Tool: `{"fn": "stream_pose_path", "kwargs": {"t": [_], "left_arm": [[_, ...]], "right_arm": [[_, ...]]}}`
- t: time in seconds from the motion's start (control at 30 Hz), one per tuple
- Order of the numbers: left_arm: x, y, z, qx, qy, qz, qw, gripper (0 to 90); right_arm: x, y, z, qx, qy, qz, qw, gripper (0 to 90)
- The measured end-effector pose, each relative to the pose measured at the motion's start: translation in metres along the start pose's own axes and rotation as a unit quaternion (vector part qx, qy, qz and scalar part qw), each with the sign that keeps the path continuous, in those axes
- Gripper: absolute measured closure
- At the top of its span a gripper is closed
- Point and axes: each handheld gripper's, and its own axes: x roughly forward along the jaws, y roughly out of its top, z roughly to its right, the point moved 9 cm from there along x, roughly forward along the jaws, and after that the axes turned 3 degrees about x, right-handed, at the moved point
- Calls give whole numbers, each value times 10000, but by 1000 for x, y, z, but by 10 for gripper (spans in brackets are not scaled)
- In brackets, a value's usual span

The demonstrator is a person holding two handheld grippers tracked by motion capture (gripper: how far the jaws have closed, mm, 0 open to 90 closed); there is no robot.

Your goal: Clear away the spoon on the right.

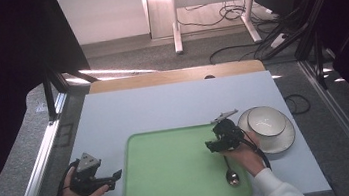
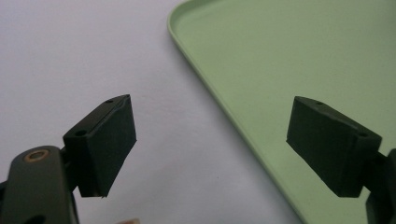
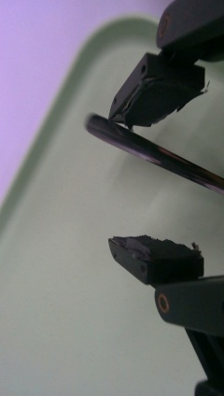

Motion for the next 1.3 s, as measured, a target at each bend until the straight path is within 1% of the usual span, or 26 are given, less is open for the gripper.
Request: {"fn": "stream_pose_path", "kwargs": {"t": [0.03,0.07,0.17,0.27,0.43,0.57,0.6,0.63,0.67,0.7,0.73,0.77,0.8,0.83,0.87,0.97,1.07,1.2,1.3], "left_arm": [[0,0,0,19,2,1,10000,151],[-1,0,1,25,-2,6,10000,151],[-1,0,0,15,0,9,10000,151],[-2,-1,-1,-9,-8,22,10000,151],[-2,0,-3,-31,22,34,10000,151],[-6,2,-3,-44,60,113,9999,151],[-7,4,-3,-62,55,166,9998,151],[-8,5,-3,-62,52,183,9998,151],[-8,5,-3,-62,52,183,9998,151],[-8,7,-4,-28,59,188,9998,151],[-7,8,-3,-30,50,230,9997,151],[-7,9,-3,7,55,227,9997,151],[-7,9,-2,14,42,245,9997,151],[-7,9,-1,24,34,254,9997,151],[-7,9,-1,33,21,263,9996,151],[-9,10,-2,32,24,324,9995,150],[-10,10,-4,18,55,355,9994,150],[-9,12,-5,6,65,362,9993,150],[-8,13,-5,19,57,355,9994,150]], "right_arm": [[-3,7,1,33,28,158,9999,299],[-3,7,1,33,28,158,9999,299],[-7,15,4,116,97,334,9993,293],[-11,17,4,202,254,414,9986,297],[-20,18,1,197,498,545,9971,303],[-36,18,-1,101,640,738,9952,304],[-47,16,-1,79,694,917,9933,306],[-54,15,0,87,728,1008,9922,307],[-54,15,0,87,728,1008,9922,307],[-66,11,3,98,766,1151,9903,307],[-66,11,3,98,766,1151,9903,307],[-81,6,8,134,808,1331,9877,307],[-81,6,8,134,808,1331,9877,307],[-94,0,15,188,833,1501,9850,305],[-94,0,15,188,833,1501,9850,305],[-109,-13,27,300,813,1706,9815,297],[-120,-28,39,412,769,1867,9785,296],[-127,-43,50,495,720,1950,9769,296],[-128,-45,51,498,711,1951,9769,296]]}}
